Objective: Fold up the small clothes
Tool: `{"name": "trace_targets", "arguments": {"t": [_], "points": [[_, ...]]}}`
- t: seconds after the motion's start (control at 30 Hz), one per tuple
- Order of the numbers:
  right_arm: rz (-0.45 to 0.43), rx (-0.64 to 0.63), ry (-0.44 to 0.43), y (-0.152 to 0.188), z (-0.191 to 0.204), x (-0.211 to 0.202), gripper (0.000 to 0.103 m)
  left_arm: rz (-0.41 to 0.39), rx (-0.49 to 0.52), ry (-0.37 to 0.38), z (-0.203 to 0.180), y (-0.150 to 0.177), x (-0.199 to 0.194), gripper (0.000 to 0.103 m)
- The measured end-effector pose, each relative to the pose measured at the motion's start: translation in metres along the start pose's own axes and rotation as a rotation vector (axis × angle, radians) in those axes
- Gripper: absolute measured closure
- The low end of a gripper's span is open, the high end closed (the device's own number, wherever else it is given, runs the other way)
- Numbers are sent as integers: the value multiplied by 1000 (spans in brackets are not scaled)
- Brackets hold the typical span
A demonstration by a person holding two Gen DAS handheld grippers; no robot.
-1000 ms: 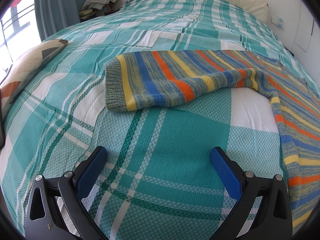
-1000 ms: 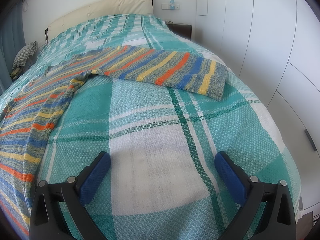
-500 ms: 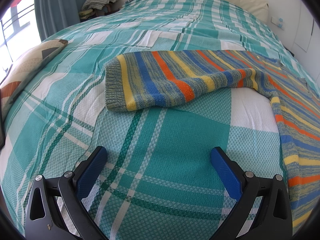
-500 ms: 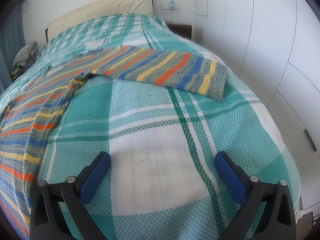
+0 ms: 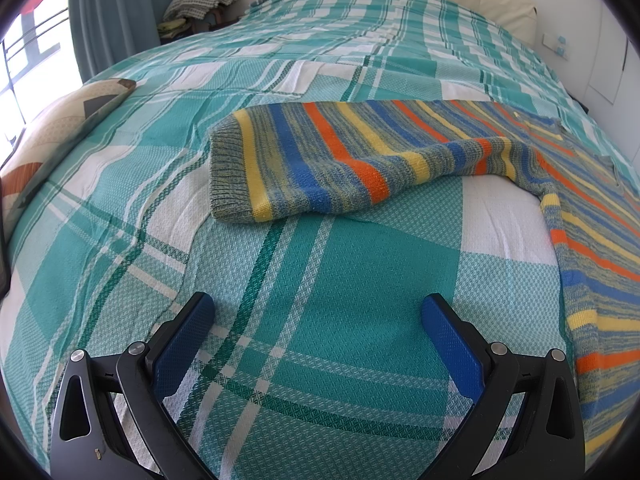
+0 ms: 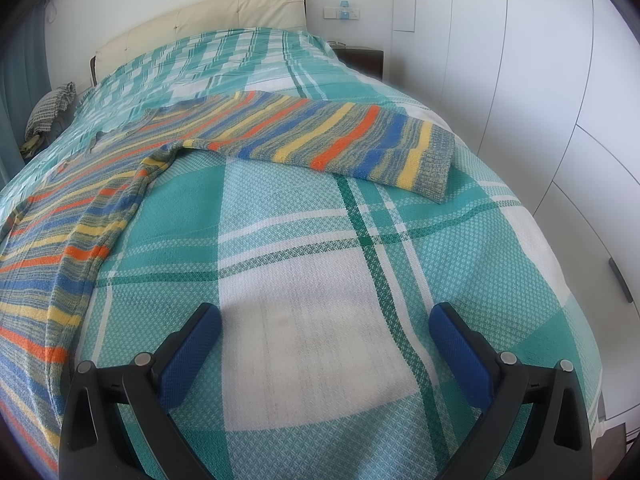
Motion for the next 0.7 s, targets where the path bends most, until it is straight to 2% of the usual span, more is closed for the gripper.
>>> {"name": "trace_targets", "arguments": {"t": [0.7], "points": [[6,-14,22,-1,-3,2,0,0,0,0,0,0,0,0]]}}
Point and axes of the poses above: each gripper's, at about its wrist camera, not at the fingertips, and x roughly the way its jaws point, z to its left, y to its underside, the point moved 7 cm from there along x, roughly the way its jaws point, and after that the axes turned 5 degrees about -z, right-handed, at the moved point
